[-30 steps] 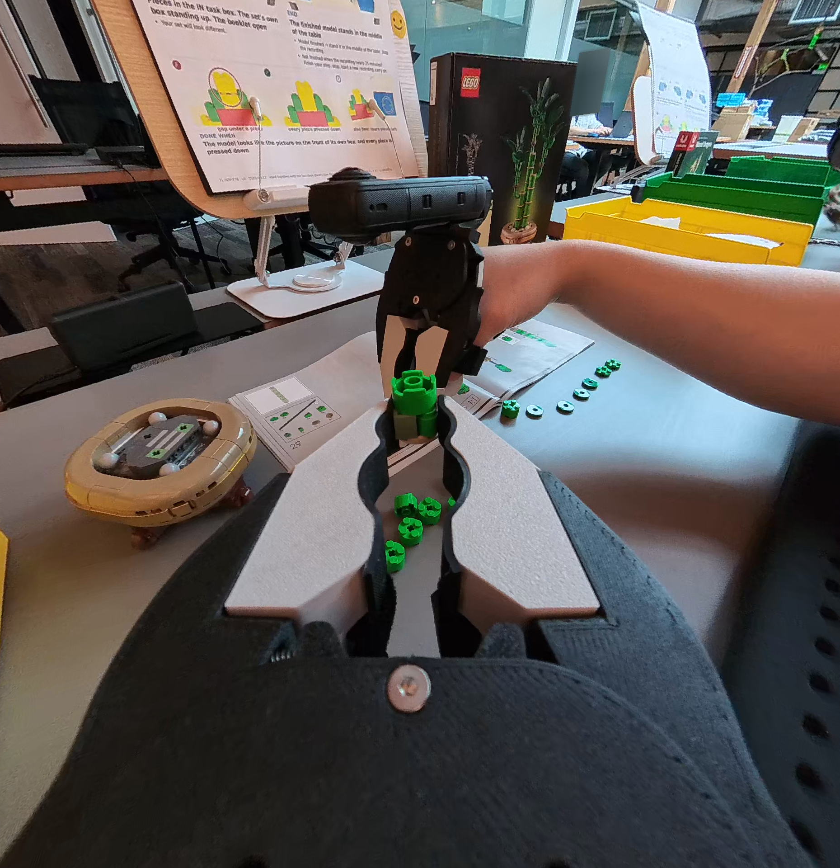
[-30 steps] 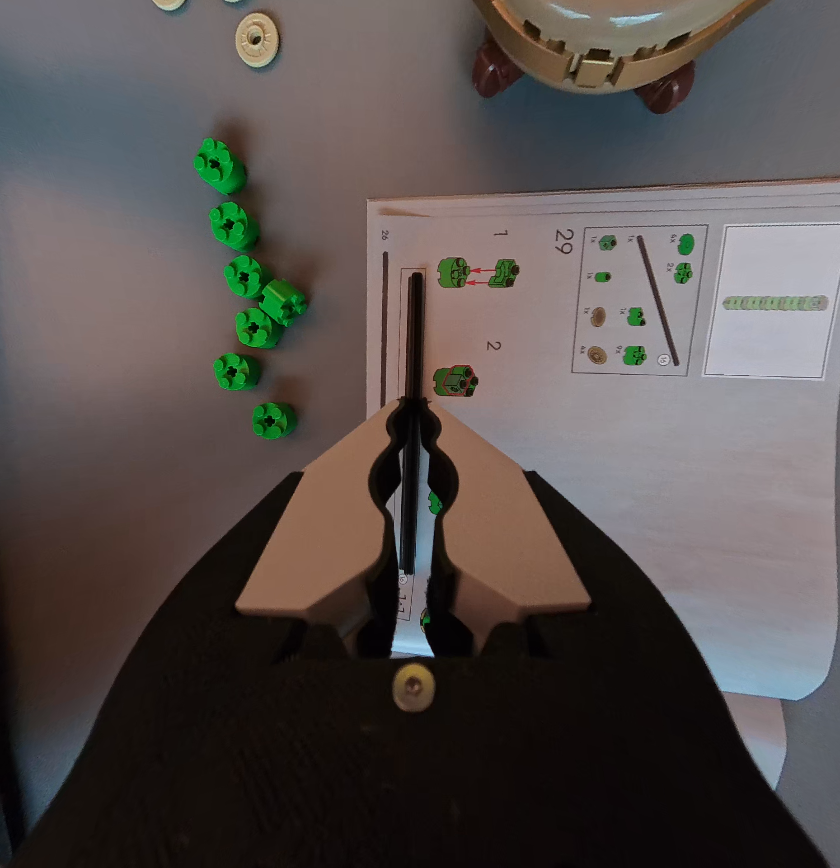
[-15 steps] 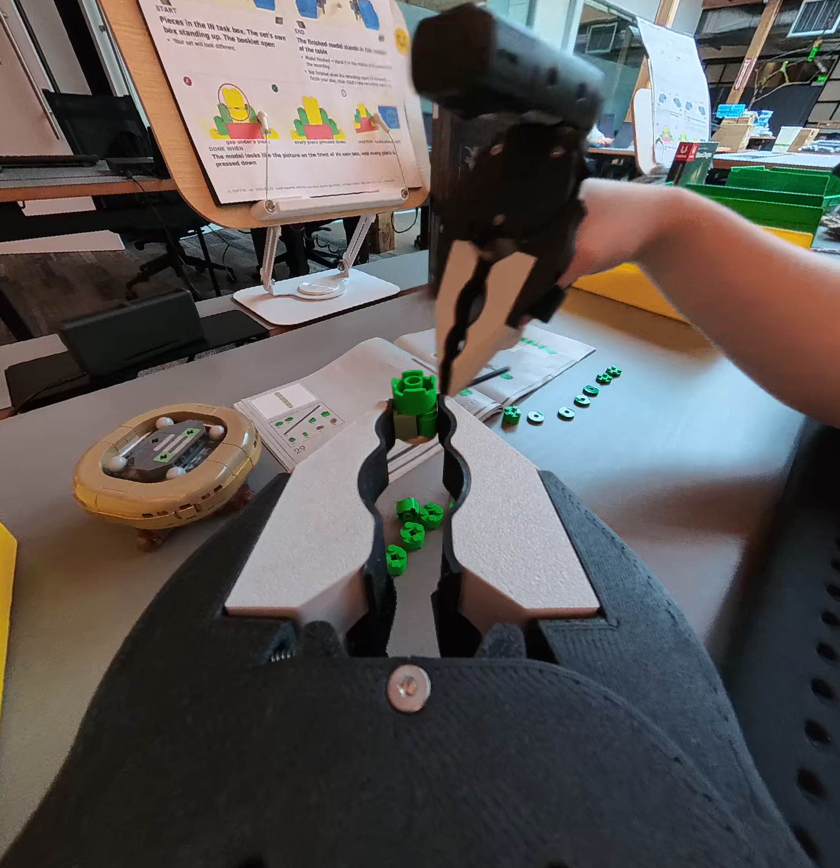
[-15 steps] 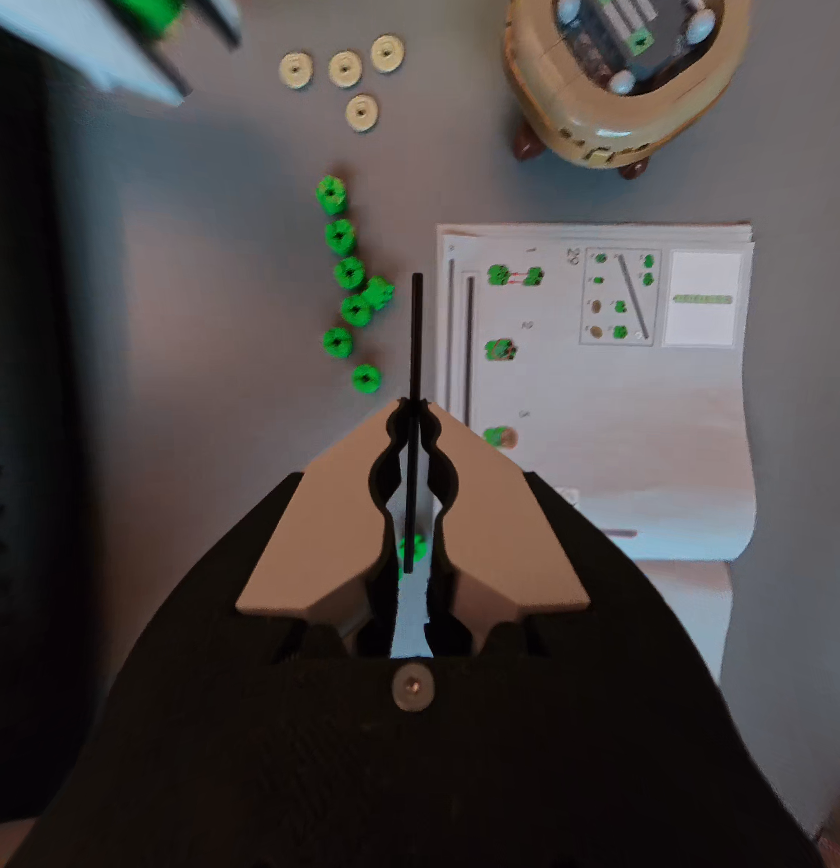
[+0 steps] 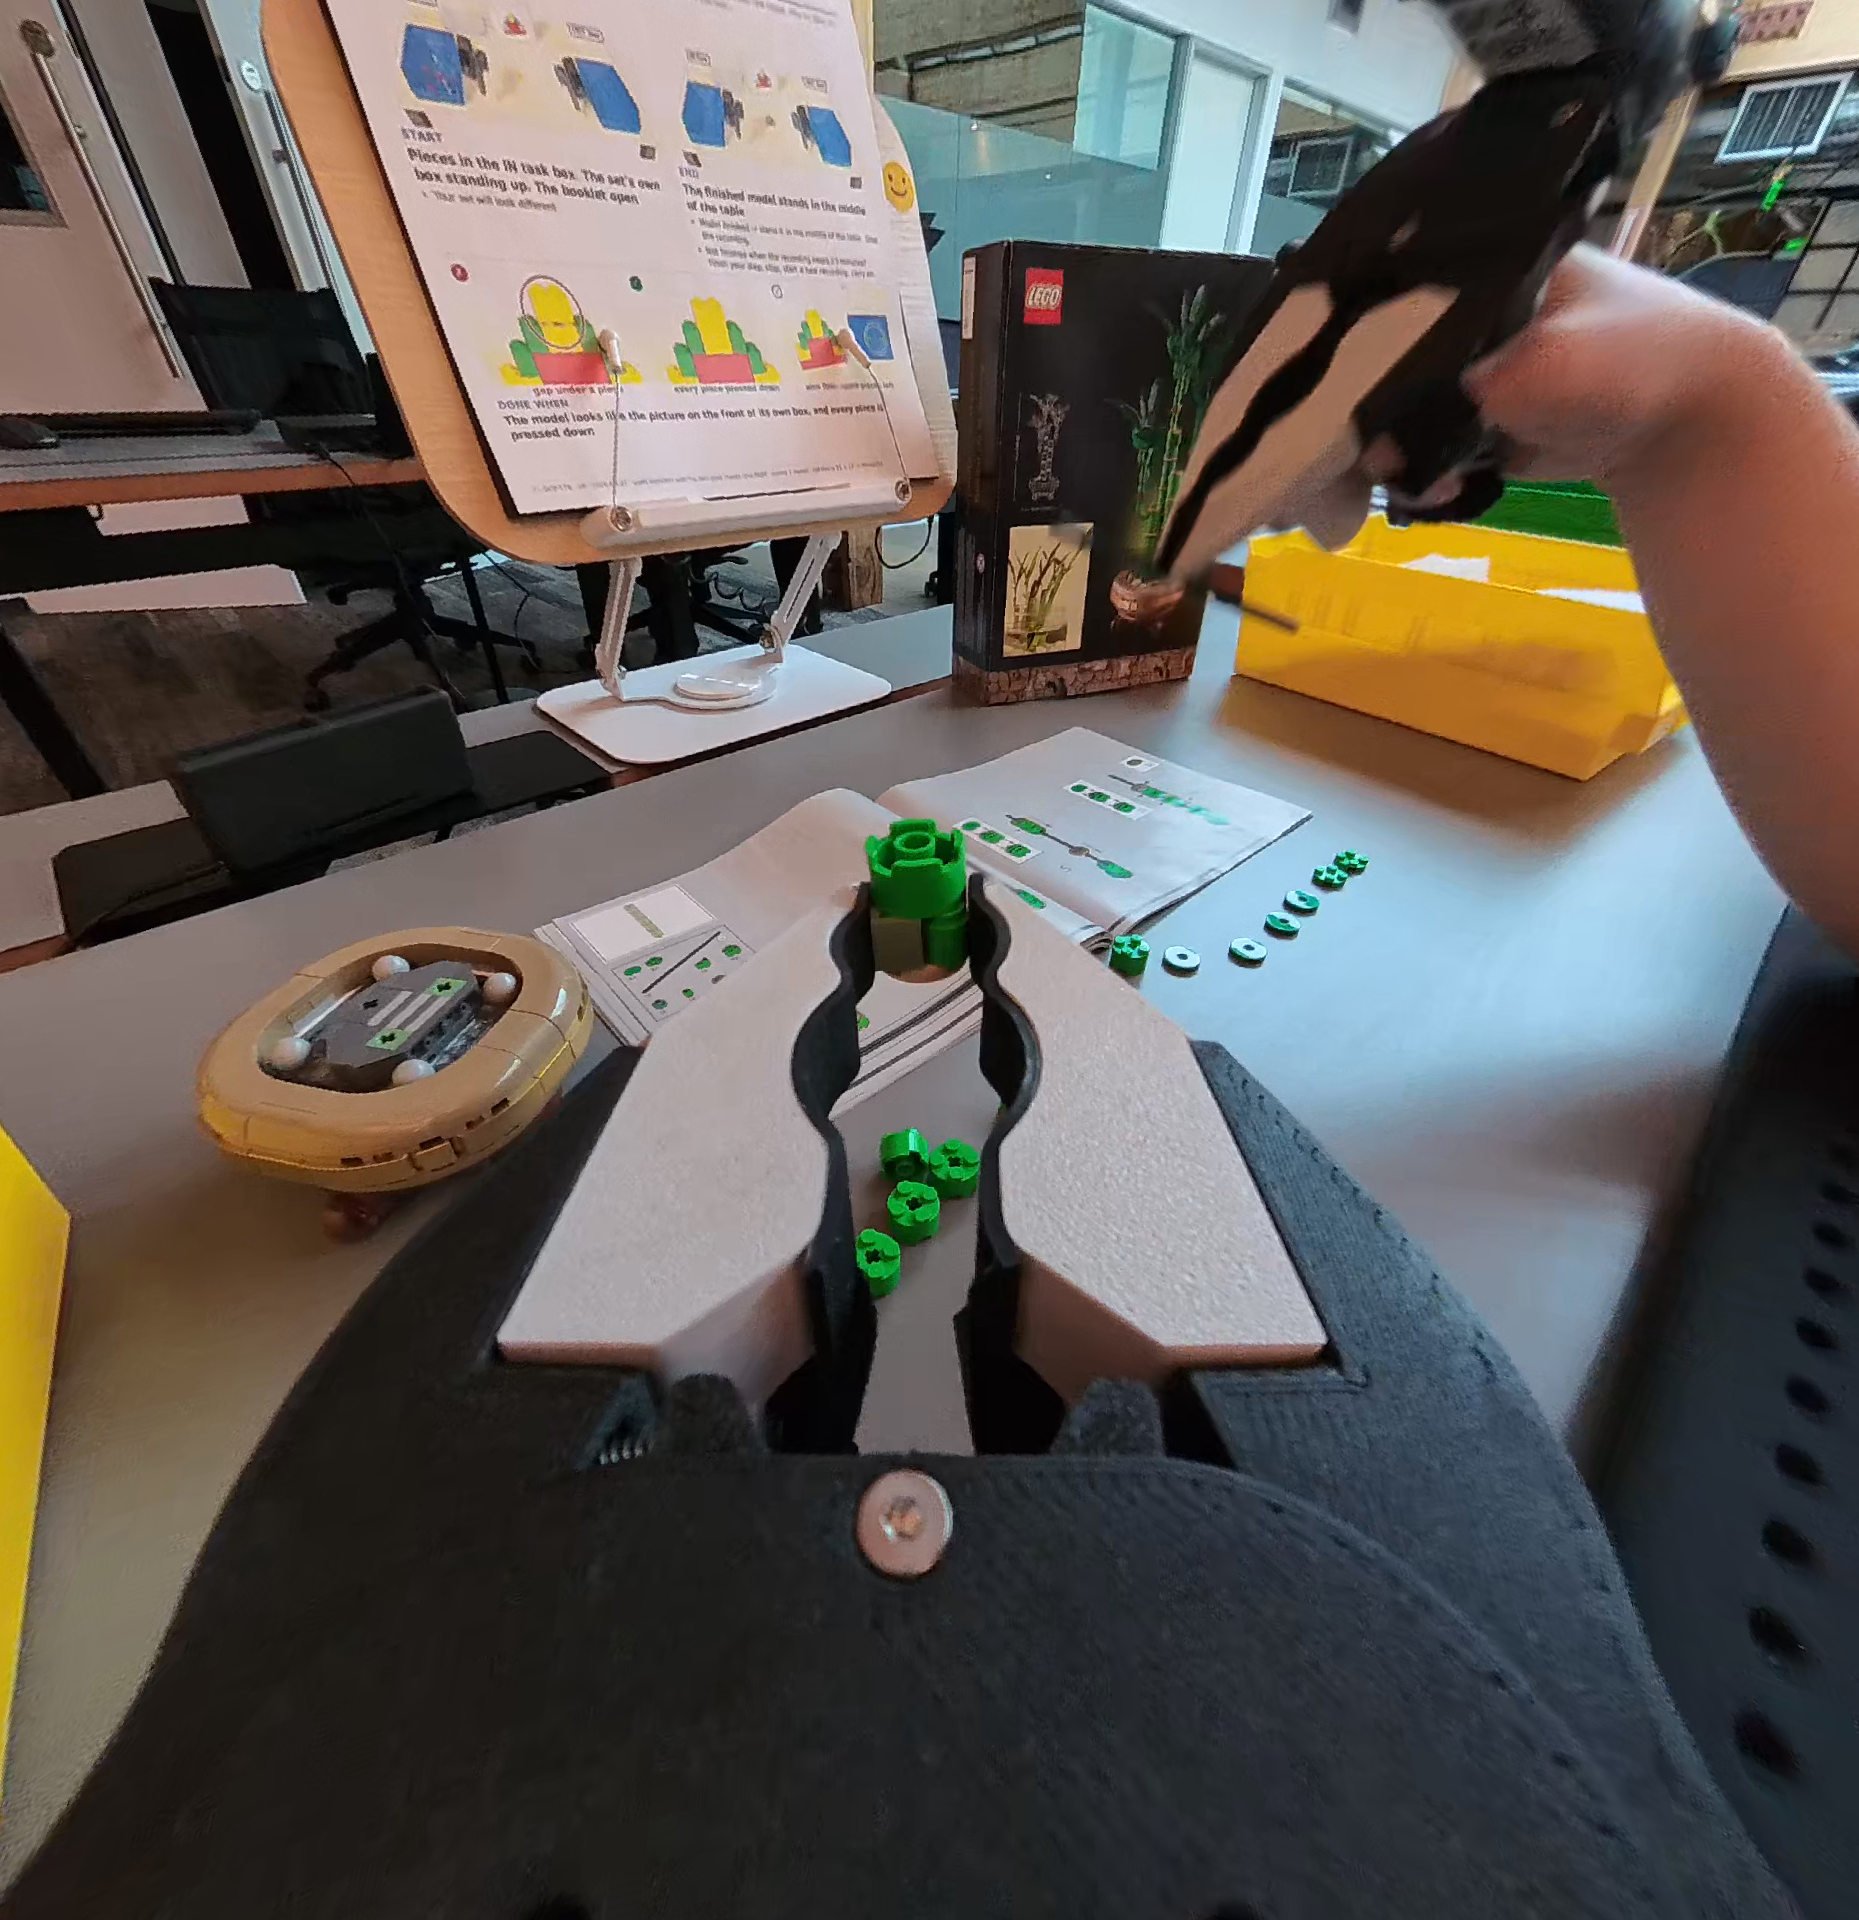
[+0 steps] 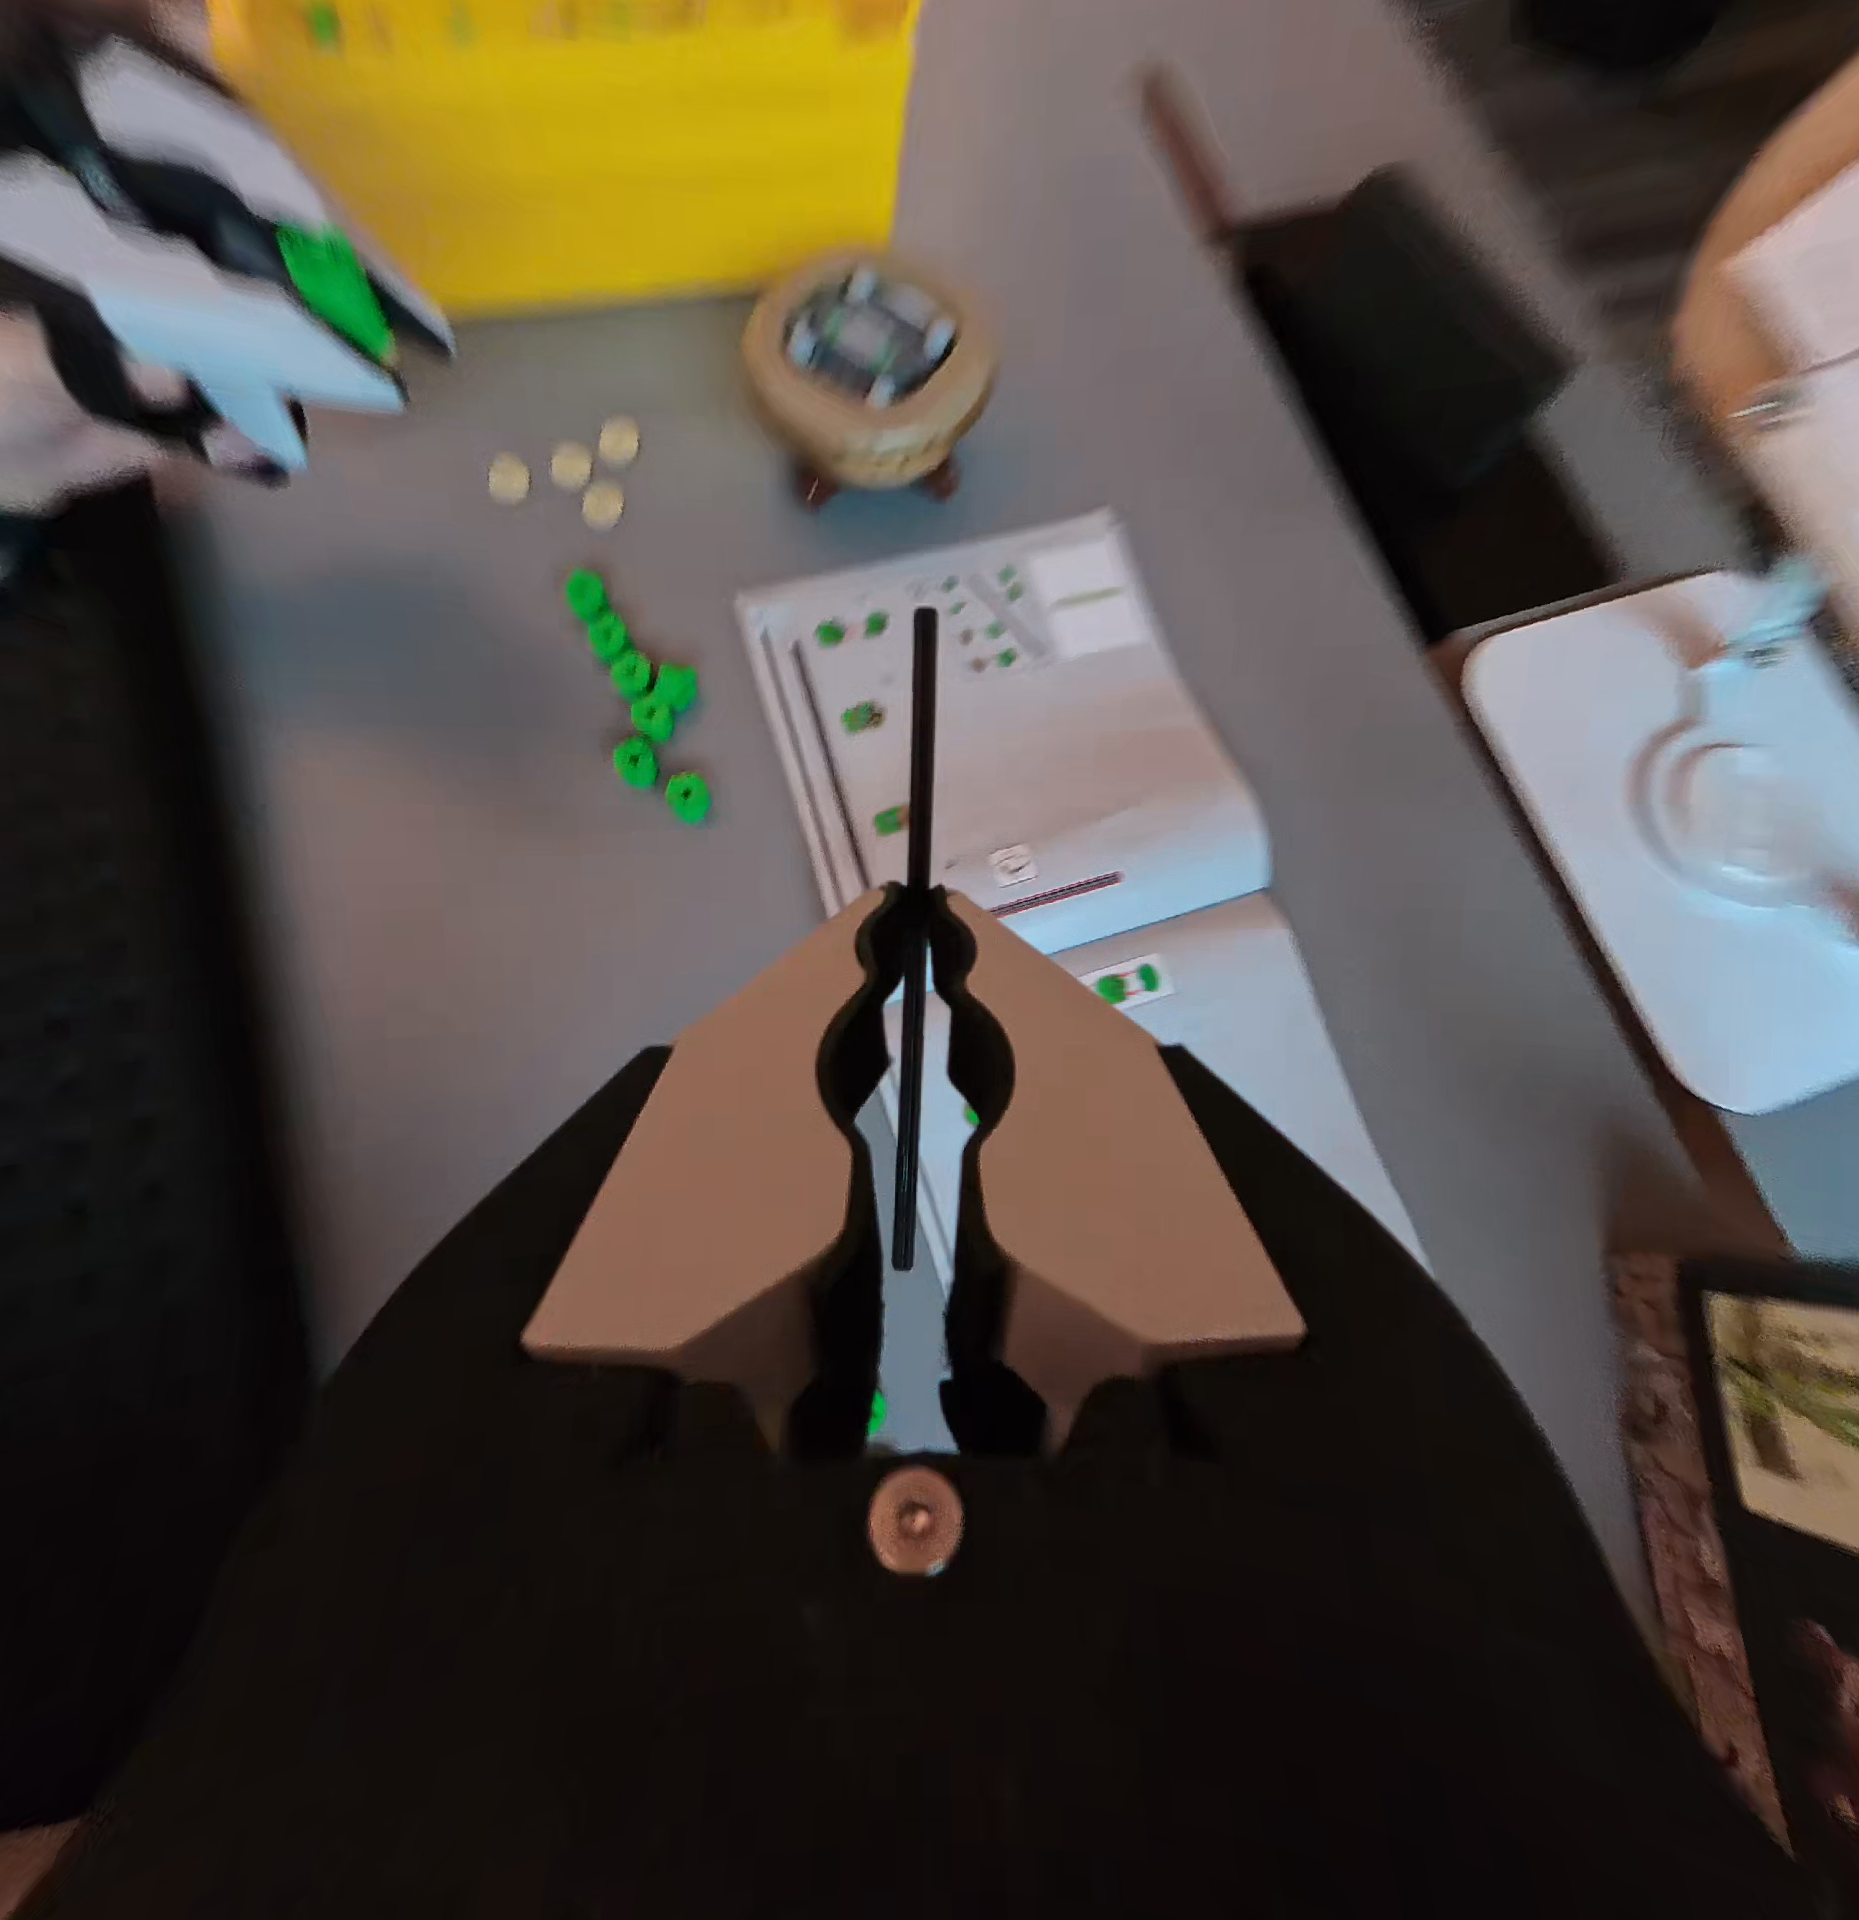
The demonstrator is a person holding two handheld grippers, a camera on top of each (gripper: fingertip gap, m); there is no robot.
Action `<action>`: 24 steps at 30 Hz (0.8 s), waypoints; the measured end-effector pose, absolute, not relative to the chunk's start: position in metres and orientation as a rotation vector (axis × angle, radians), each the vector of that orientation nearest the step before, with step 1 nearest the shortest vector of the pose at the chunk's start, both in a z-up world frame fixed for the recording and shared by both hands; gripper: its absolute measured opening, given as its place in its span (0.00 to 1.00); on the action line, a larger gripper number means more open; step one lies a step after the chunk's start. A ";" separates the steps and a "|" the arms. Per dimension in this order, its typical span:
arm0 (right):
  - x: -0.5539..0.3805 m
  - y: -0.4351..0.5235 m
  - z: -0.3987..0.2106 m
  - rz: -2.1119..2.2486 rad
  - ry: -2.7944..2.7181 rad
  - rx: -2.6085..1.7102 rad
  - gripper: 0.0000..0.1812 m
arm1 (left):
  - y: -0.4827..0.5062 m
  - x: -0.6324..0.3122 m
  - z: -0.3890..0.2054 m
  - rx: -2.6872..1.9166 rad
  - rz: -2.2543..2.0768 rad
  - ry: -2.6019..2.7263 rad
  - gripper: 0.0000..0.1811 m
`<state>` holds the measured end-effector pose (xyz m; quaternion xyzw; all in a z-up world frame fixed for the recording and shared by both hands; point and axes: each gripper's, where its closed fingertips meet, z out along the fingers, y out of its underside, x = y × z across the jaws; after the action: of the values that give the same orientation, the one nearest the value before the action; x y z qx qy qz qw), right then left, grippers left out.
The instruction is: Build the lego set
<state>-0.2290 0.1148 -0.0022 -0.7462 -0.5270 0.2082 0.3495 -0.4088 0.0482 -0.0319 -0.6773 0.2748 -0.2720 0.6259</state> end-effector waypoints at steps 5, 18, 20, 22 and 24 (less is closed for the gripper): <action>-0.161 0.109 0.071 0.633 -1.079 -1.755 0.01 | 0.048 -0.404 -0.037 -1.570 -0.618 0.656 0.08; -0.103 0.110 0.088 0.622 -0.920 -1.719 0.01 | 0.050 -0.405 -0.040 -1.587 -0.598 0.657 0.08; -0.105 0.112 0.084 0.622 -0.931 -1.732 0.01 | 0.050 -0.405 -0.041 -1.587 -0.594 0.661 0.08; -0.108 0.113 0.082 0.625 -0.940 -1.737 0.01 | 0.050 -0.405 -0.040 -1.585 -0.592 0.661 0.08; -0.111 0.113 0.080 0.627 -0.947 -1.741 0.02 | 0.050 -0.405 -0.040 -1.584 -0.597 0.657 0.08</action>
<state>-0.1105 0.1135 0.0801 -0.7221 -0.3926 0.2600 0.5068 -0.4052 0.0498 -0.0398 -0.6875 0.2852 -0.2592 0.6155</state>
